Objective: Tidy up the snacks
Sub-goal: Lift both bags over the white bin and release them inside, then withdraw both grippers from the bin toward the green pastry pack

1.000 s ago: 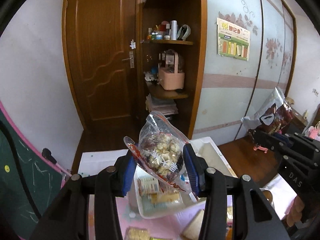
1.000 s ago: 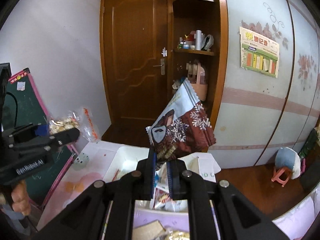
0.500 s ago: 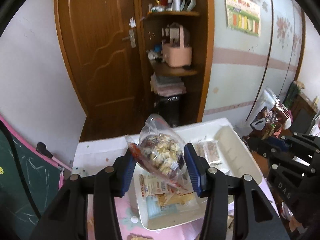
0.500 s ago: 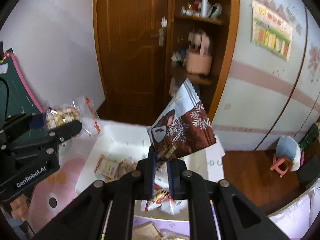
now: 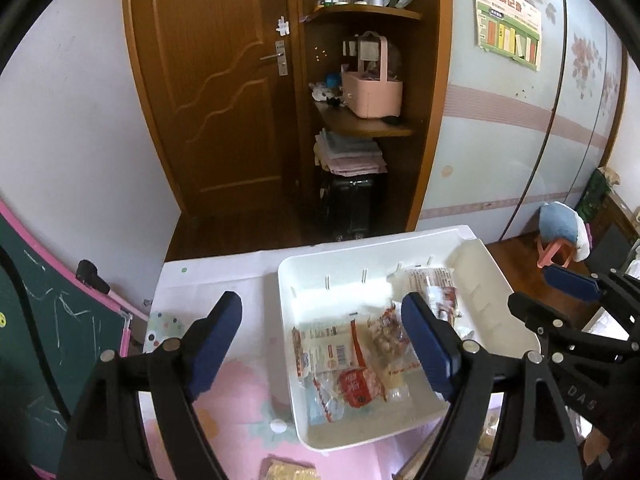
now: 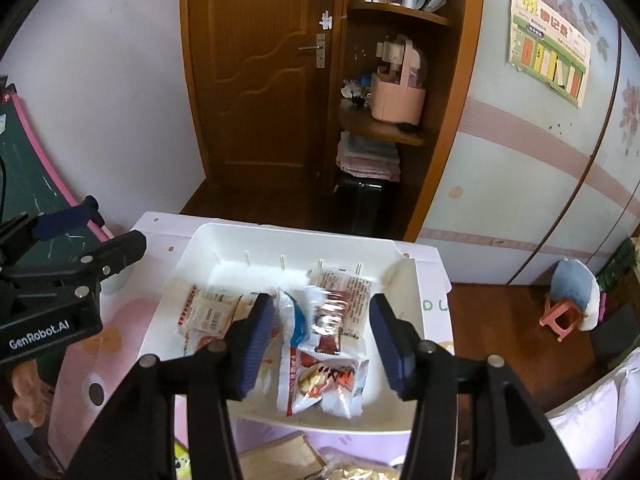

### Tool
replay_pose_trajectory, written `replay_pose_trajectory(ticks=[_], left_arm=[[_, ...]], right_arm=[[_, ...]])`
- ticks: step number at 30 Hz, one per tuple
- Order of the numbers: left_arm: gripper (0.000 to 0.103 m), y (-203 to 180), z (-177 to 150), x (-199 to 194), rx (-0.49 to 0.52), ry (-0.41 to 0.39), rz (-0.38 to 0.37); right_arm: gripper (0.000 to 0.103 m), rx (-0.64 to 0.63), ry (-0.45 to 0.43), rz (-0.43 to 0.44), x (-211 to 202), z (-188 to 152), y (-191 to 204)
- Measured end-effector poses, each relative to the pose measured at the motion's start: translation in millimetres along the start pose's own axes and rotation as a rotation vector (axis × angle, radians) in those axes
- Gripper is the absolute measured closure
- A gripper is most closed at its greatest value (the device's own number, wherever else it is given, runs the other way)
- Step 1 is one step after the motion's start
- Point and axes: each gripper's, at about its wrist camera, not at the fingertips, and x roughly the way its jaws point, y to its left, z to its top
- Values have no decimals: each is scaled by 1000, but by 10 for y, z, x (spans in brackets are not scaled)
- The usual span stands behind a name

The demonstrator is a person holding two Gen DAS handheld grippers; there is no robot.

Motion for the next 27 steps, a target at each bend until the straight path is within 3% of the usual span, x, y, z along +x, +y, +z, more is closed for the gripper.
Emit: replay_pose_trajectory(ticks=[11, 20, 27], left_arm=[[22, 84, -343, -683, 71, -32, 8], [16, 11, -766, -1603, 190, -125, 3], [14, 114, -958, -2168, 209, -180, -4]], right_arm=[[53, 12, 14, -8, -509, -253, 48], [53, -44, -72, 7, -1282, -439, 311], [49, -144, -141, 10, -1772, -614, 661]])
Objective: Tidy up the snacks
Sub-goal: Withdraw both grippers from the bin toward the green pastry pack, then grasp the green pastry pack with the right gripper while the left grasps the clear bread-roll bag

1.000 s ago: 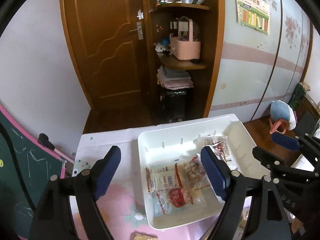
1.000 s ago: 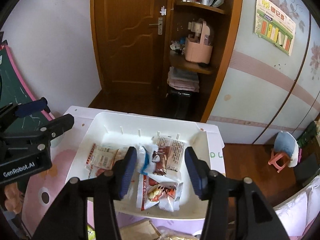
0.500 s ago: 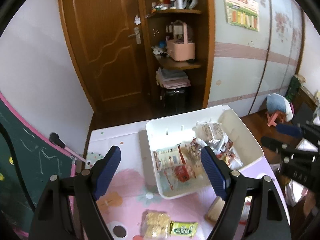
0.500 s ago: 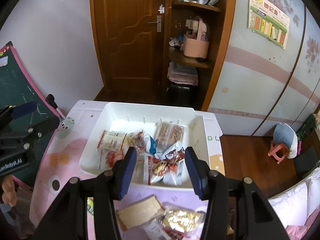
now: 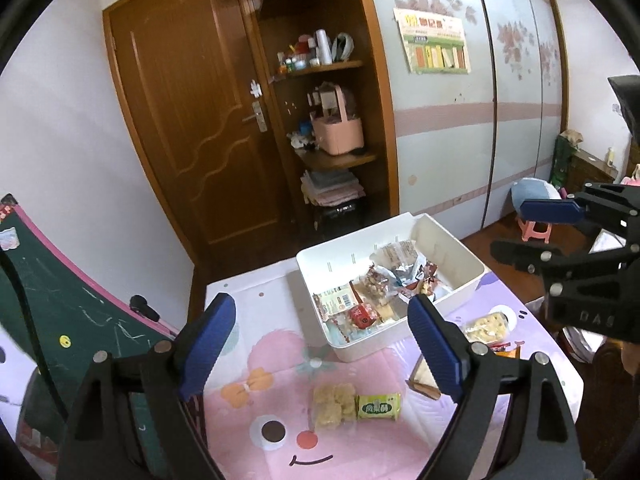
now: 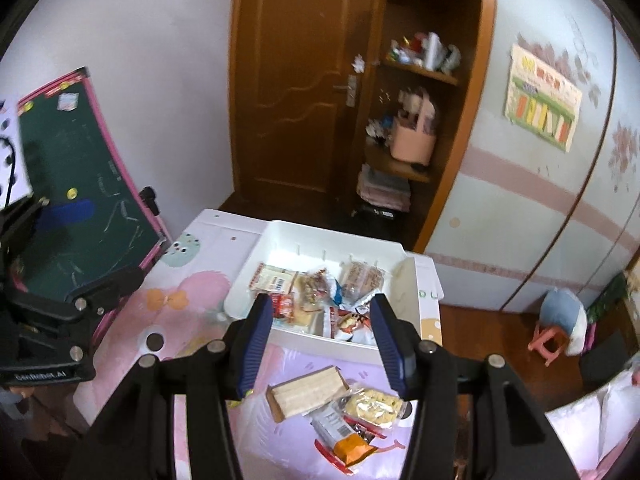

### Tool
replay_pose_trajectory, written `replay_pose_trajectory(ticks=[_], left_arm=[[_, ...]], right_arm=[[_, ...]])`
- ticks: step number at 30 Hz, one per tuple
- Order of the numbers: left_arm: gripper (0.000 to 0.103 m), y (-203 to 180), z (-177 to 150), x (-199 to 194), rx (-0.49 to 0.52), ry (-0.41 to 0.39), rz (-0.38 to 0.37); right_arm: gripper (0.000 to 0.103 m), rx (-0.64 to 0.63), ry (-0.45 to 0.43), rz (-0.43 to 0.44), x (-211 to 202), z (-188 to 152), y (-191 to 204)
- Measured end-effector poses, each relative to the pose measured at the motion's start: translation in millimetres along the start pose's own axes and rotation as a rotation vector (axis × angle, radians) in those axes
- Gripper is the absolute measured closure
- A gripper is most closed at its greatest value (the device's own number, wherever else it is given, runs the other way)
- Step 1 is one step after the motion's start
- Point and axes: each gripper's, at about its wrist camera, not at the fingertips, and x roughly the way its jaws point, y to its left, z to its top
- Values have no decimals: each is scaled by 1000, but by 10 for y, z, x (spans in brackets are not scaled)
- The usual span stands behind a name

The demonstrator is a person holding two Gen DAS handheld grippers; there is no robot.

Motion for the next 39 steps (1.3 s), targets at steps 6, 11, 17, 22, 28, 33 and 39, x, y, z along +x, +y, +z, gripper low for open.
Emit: replay_pose_trajectory(ticks=[6, 11, 17, 22, 28, 33, 39], left_arm=[[10, 178, -131, -277, -33, -26, -4], [10, 233, -360, -180, -45, 11, 0], [10, 172, -815, 265, -34, 127, -39], [10, 200, -1206, 816, -77, 259, -67], [10, 235, -1604, 1495, -124, 413, -103], [10, 226, -1844, 1943, -154, 508, -132], [10, 236, -1936, 2240, -177, 555, -159]], right_arm=[[44, -63, -32, 28, -175, -106, 279], [44, -105, -10, 58, -80, -270, 475], [44, -106, 85, 112, 340, -552, 617], [44, -110, 171, 191, 837, -887, 725], [44, -173, 259, 283, 1434, -1271, 909], [44, -208, 331, 324, 1869, -1451, 1009], [44, -245, 365, 365, 2144, -1545, 1106]])
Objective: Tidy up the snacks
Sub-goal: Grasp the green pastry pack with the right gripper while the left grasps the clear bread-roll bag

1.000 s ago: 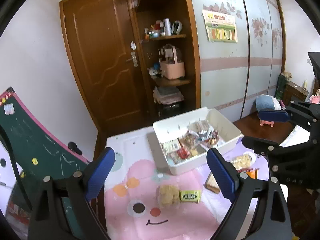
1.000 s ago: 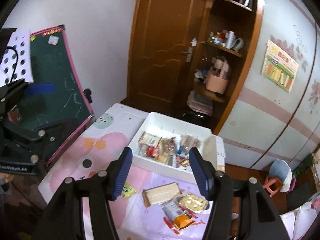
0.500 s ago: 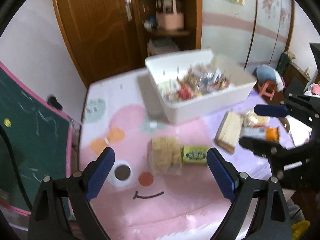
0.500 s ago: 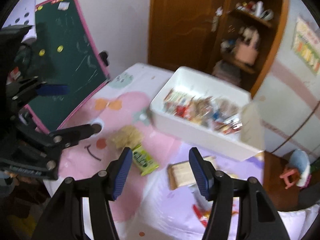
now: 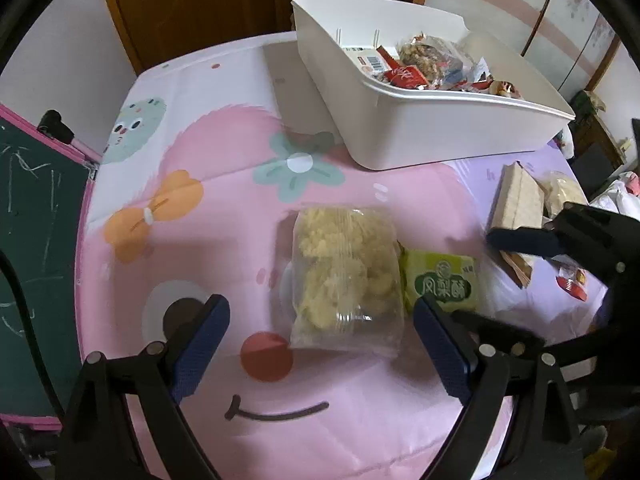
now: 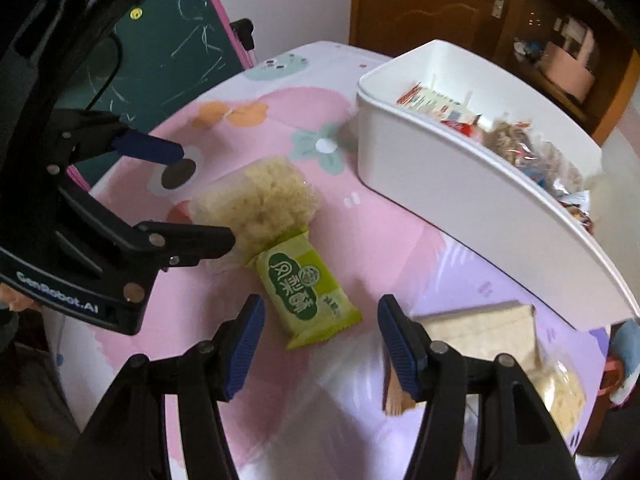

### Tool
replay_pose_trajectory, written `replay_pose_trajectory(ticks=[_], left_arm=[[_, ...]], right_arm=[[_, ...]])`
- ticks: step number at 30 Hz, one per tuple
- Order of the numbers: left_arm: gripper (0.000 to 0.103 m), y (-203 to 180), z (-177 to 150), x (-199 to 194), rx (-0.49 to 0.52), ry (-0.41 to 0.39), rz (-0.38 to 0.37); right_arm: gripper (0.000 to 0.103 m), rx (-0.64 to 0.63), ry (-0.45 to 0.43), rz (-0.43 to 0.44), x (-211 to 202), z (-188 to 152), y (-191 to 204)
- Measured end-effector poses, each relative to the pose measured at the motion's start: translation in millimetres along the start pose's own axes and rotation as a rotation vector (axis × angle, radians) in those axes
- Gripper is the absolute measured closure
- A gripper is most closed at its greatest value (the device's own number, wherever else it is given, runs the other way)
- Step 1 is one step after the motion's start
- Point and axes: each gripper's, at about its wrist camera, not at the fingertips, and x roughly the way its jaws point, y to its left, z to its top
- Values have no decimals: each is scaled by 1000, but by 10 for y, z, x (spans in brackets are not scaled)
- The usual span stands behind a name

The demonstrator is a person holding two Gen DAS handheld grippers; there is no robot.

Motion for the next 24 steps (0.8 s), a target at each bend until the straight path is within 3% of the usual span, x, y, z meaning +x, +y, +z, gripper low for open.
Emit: replay_pose_trajectory(ticks=[5, 8, 10, 17, 19, 20, 21, 23, 24], left_arm=[[10, -1, 73, 89, -7, 25, -17], [10, -36, 108, 141, -3, 38, -19], [10, -44, 135, 182, -1, 44, -19], [11, -143, 203, 315, 2, 62, -7], [18, -166, 205, 359, 0, 69, 6], [28, -179, 202, 380, -1, 73, 17], [30, -190, 198, 387, -1, 75, 25], [49, -229, 192, 347, 9, 50, 33], [51, -242, 188, 329, 10, 45, 36]], right_arm=[[43, -24, 11, 19, 192, -8, 14], [54, -47, -15, 16, 172, -48, 50], [63, -16, -14, 16, 136, -86, -3], [66, 141, -9, 14, -20, -324, -281], [66, 158, -8, 19, -66, -393, -303], [66, 163, -8, 18, -77, -413, -304], [66, 167, -8, 18, -91, -437, -305], [66, 176, -7, 16, -96, -450, -302], [66, 180, -6, 17, -87, -444, -298]])
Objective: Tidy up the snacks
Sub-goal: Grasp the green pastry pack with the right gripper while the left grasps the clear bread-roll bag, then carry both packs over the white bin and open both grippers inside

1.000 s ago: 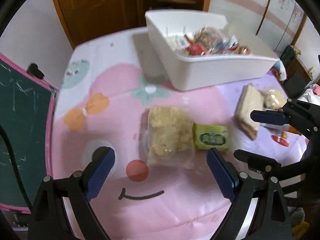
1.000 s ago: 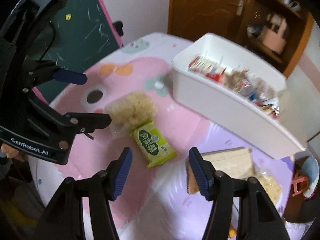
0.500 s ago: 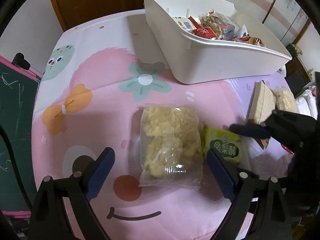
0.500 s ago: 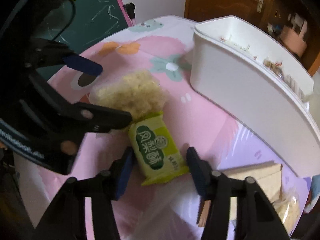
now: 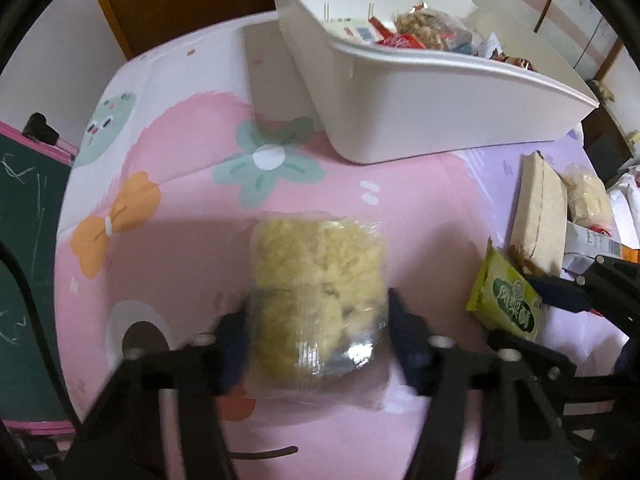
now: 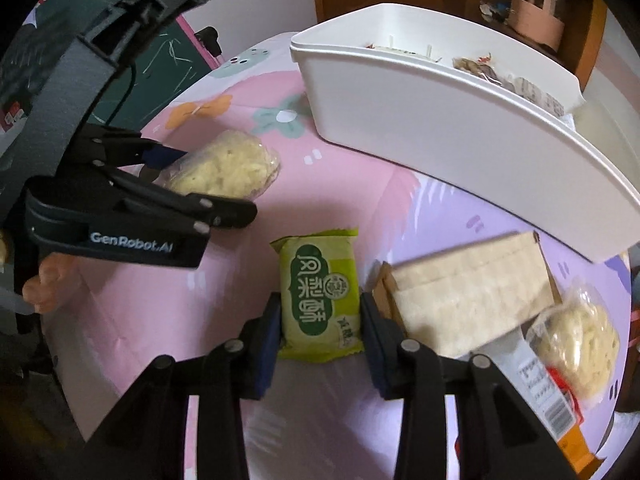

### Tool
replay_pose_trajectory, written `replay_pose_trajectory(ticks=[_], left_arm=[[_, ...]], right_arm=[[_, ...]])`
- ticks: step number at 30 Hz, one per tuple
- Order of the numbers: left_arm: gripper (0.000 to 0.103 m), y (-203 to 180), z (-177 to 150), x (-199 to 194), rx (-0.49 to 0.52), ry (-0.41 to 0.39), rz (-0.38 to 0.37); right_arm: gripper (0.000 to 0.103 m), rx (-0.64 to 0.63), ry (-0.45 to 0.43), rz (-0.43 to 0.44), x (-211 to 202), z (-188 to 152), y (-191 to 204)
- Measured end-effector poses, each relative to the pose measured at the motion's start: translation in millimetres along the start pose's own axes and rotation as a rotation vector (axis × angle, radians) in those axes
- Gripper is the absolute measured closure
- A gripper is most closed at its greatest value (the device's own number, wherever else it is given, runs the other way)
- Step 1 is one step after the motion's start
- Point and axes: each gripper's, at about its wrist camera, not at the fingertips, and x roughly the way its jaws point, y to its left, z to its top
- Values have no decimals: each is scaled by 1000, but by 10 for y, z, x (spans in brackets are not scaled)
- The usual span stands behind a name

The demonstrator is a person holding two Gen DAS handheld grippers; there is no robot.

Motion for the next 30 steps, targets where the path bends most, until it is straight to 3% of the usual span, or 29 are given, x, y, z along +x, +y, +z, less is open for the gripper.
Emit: replay_pose_trajectory(ticks=[2, 10, 17, 22, 28, 30], left_arm=[[56, -10, -18, -37, -5, -11, 2], [57, -126, -226, -460, -1, -83, -5], [57, -385, -287, -1302, 78, -240, -20], [57, -546, -81, -1896, 111, -354, -20], [57, -668, 274, -2631, 83, -527, -23], [57, -677, 436, -2779, 57, -548, -6]], right_arm=[[66, 8, 1, 3, 6, 4, 11], [66, 37, -56, 2, -284, -11, 56], [66, 56, -188, -27, -897, 11, 72], [66, 107, -327, -65, -1488, 169, 2], [66, 207, -464, -179, -2257, 376, -260], [66, 244, -515, -193, -2472, 471, -378]])
